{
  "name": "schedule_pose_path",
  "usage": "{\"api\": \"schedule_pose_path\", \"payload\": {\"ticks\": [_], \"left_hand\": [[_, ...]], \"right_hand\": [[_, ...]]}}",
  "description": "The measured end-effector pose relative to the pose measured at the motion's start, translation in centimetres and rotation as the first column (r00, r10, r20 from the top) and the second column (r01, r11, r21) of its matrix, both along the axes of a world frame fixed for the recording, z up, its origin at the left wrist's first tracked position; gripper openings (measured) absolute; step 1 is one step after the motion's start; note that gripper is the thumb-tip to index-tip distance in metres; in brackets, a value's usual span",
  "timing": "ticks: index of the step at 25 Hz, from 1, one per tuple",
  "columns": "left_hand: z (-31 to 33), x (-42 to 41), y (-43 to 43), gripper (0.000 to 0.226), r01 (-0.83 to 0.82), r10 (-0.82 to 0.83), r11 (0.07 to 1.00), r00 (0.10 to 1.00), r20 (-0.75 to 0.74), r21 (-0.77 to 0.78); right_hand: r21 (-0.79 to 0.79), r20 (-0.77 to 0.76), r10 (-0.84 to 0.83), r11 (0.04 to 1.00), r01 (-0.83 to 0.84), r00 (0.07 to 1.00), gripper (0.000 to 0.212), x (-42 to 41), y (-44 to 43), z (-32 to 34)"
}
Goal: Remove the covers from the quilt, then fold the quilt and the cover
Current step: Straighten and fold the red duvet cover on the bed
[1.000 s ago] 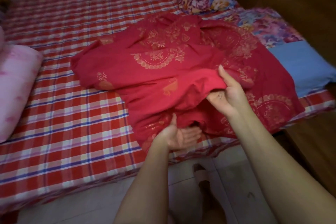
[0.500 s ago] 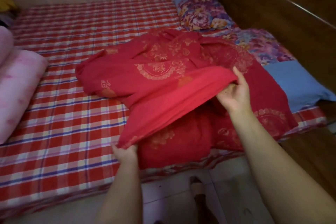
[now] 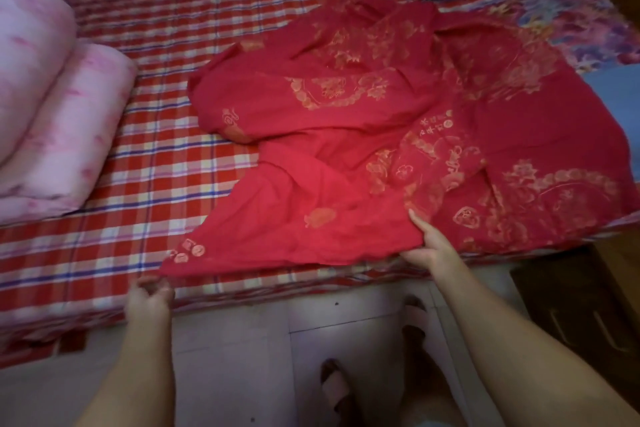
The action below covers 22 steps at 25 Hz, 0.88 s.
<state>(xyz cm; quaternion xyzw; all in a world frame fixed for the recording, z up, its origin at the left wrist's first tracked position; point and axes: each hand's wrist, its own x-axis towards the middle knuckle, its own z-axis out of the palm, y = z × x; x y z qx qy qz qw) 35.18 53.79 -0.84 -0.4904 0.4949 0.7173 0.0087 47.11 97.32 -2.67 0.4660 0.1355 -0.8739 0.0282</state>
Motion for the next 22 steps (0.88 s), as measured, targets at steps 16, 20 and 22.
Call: {"api": "schedule_pose_path", "payload": {"ticks": [16,20,22], "left_hand": [[-5.4,1.6,37.6,0.107,0.716,-0.903,-0.369,-0.126,0.411,-0.592],[-7.0,4.2,45.7,0.096,0.481,-0.869,-0.489,-0.193,0.456,-0.728],[-7.7,4.6,49.4,0.099,0.459,-0.848,-0.519,-0.174,0.5,-0.721]], "right_hand": [[0.618,0.582,0.168,0.544,-0.567,0.795,0.031,-3.2,22.8,-3.4],[0.366,0.384,0.362,0.785,-0.5,0.849,0.029,-5.6,22.2,-4.8],[0.322,0.271,0.255,0.885,-0.337,0.928,0.014,-6.6,21.8,-5.6]]}}
